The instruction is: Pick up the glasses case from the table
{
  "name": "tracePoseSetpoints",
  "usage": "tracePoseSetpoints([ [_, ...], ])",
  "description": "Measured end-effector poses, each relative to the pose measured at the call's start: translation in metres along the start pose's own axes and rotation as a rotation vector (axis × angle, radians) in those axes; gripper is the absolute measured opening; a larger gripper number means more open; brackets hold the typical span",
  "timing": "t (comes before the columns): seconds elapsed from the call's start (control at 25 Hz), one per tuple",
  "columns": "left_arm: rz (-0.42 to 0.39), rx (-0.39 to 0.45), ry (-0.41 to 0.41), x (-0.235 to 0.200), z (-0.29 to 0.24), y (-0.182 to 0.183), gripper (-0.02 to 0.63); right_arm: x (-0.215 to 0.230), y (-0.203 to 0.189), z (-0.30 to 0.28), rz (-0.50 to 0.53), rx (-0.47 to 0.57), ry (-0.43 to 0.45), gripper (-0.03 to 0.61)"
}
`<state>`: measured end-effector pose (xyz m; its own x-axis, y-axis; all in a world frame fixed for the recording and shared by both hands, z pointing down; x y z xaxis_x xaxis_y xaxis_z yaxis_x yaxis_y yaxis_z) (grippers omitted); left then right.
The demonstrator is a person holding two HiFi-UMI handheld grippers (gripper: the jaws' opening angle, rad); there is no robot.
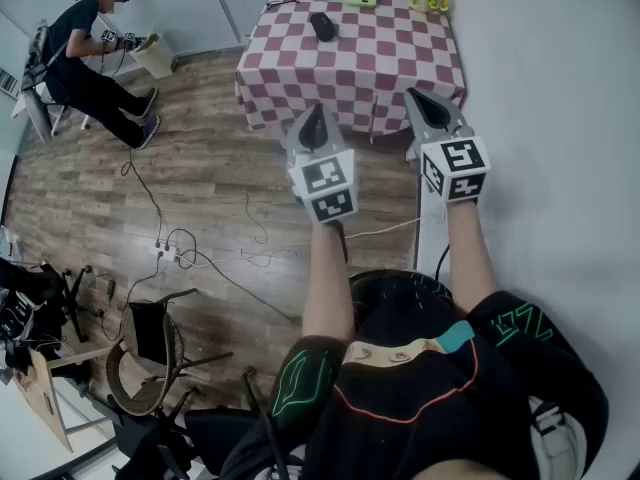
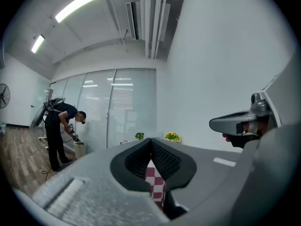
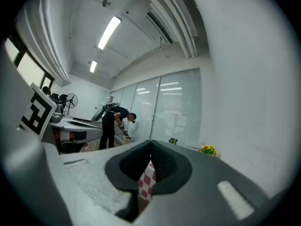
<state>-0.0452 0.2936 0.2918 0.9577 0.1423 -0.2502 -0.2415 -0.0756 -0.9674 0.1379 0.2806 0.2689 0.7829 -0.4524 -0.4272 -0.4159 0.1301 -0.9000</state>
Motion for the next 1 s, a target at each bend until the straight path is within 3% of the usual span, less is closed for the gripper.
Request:
tracePoseSetpoints([
  [0.36,0.008,0.004,-0.010,-0.014,-0.011,0.005,0.009,0.003,0.005,-0.011,-0.018,0.004,-0.071,0.003],
  [0.76,0.070,0.032,-0.013,-0.016,-0.020,0.007,0.009,0.016,0.006,-0.013,-0.046,0.023,-0.047,0.003],
  [1.0,0.062,0.023,0.003,-0.021,-0.036,0.007,0.009,0.026,0.003,-0.026,-0.035,0.019,-0.053,0.003],
])
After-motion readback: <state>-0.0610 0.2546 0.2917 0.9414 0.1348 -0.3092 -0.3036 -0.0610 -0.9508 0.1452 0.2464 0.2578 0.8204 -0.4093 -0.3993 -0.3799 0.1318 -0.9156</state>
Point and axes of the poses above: the fingertips, and each gripper's own axes: z backward along the fingers, x to its right, y out of its top, the point moved 4 cm from there along z, backward along the fingers, and after that the axes turned 14 degrees about z, right-handed, at the moved point
